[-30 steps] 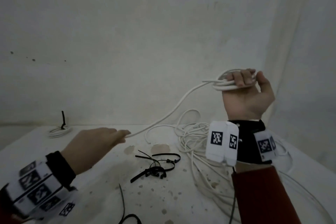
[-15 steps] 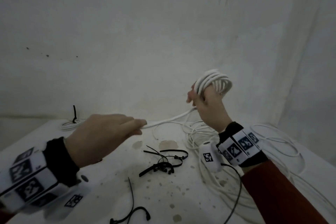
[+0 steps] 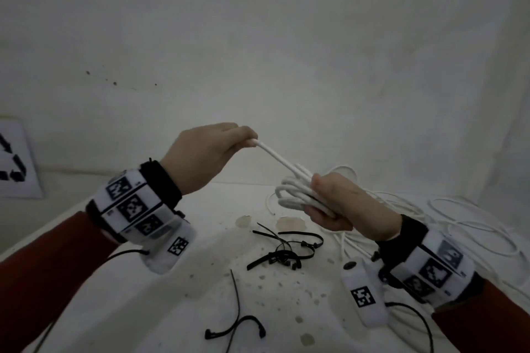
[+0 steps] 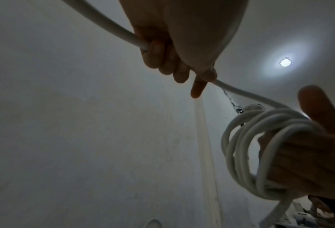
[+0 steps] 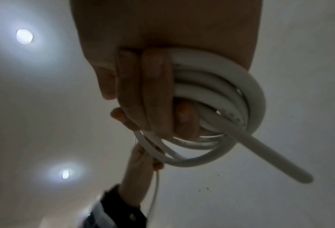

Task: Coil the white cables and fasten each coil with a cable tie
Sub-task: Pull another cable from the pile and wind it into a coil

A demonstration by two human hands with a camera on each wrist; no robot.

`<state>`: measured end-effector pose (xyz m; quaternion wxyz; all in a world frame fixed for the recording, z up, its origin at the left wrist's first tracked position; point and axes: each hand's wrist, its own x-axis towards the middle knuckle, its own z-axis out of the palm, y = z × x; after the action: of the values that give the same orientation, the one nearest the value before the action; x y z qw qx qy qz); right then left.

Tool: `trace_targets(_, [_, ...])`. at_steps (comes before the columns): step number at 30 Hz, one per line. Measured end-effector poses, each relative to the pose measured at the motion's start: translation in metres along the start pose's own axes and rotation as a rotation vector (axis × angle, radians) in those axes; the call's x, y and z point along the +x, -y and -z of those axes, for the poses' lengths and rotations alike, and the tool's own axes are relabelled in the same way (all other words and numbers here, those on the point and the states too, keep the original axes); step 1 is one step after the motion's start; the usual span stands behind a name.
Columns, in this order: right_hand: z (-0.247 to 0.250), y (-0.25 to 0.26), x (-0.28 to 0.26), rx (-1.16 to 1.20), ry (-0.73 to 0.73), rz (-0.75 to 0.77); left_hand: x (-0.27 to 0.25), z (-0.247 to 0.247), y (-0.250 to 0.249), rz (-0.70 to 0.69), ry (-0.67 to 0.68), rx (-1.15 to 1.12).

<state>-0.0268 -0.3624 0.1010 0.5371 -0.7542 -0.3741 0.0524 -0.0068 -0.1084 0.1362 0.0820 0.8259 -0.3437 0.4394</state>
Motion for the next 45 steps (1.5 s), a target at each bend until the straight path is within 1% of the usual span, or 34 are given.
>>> trace_targets(1, [0.001, 0.001, -0.001, 0.082, -0.009, 0.010, 0.001, -0.005, 0.000, 0.011, 0.010, -0.059])
trace_targets(3, [0.006, 0.004, -0.003, 0.279, 0.035, 0.071, 0.003, -0.015, -0.003, 0.024, 0.029, -0.165])
trace_targets(5, [0.012, 0.006, -0.004, 0.492, 0.071, 0.113, 0.002, -0.025, -0.008, 0.041, 0.064, -0.223])
trace_targets(8, [0.018, 0.011, -0.008, 0.670, 0.081, 0.179, 0.002, -0.036, -0.010, 0.076, 0.102, -0.294])
trace_targets(11, [0.031, 0.016, -0.014, 0.863, 0.043, 0.280, -0.002, -0.043, 0.001, 0.178, 0.079, -0.325])
trace_targets(14, [0.044, 0.017, -0.017, 1.034, 0.042, 0.395, -0.010, -0.048, 0.006, 0.220, 0.076, -0.278])
trace_targets(17, [0.045, 0.014, -0.018, 1.083, -0.095, 0.469, -0.014, -0.053, 0.002, 0.273, 0.117, -0.196])
trace_targets(19, [0.043, 0.013, -0.015, 1.105, -0.226, 0.532, -0.019, -0.055, -0.001, 0.280, 0.182, -0.051])
trace_targets(20, [0.042, 0.013, -0.013, 1.117, -0.297, 0.559, -0.022, -0.056, -0.004, 0.253, 0.212, 0.057])
trace_targets(22, [0.040, 0.013, -0.006, 1.133, -0.397, 0.604, -0.029, -0.058, -0.010, 0.135, 0.245, 0.233])
trace_targets(24, [0.038, 0.013, 0.002, 1.104, -0.473, 0.621, -0.031, -0.057, -0.019, -0.008, 0.249, 0.331])
trace_targets(27, [0.038, 0.011, 0.014, 0.995, -0.624, 0.579, -0.032, -0.051, -0.030, -0.225, 0.203, 0.321])
trace_targets(28, [0.038, 0.009, 0.017, 0.949, -0.665, 0.562, -0.033, -0.046, -0.034, -0.272, 0.202, 0.313])
trace_targets(32, [0.030, 0.001, 0.029, 0.668, -0.767, 0.488, -0.033, -0.027, -0.044, -0.330, 0.193, 0.264])
trace_targets(34, [0.020, -0.001, 0.032, 0.465, -0.756, 0.433, -0.030, -0.022, -0.045, -0.370, 0.165, 0.247])
trace_targets(36, [0.011, -0.003, 0.035, 0.259, -0.685, 0.384, -0.027, -0.016, -0.047, -0.386, 0.145, 0.231])
trace_targets(39, [-0.001, -0.006, 0.037, 0.028, -0.487, 0.293, -0.021, -0.007, -0.047, -0.395, 0.089, 0.210])
trace_targets(42, [-0.012, -0.006, 0.033, -0.040, -0.242, 0.155, -0.018, -0.001, -0.046, -0.402, -0.003, 0.222])
trace_targets(45, [-0.023, -0.003, 0.030, -0.045, -0.086, 0.076, -0.019, 0.001, -0.041, -0.347, -0.121, 0.214])
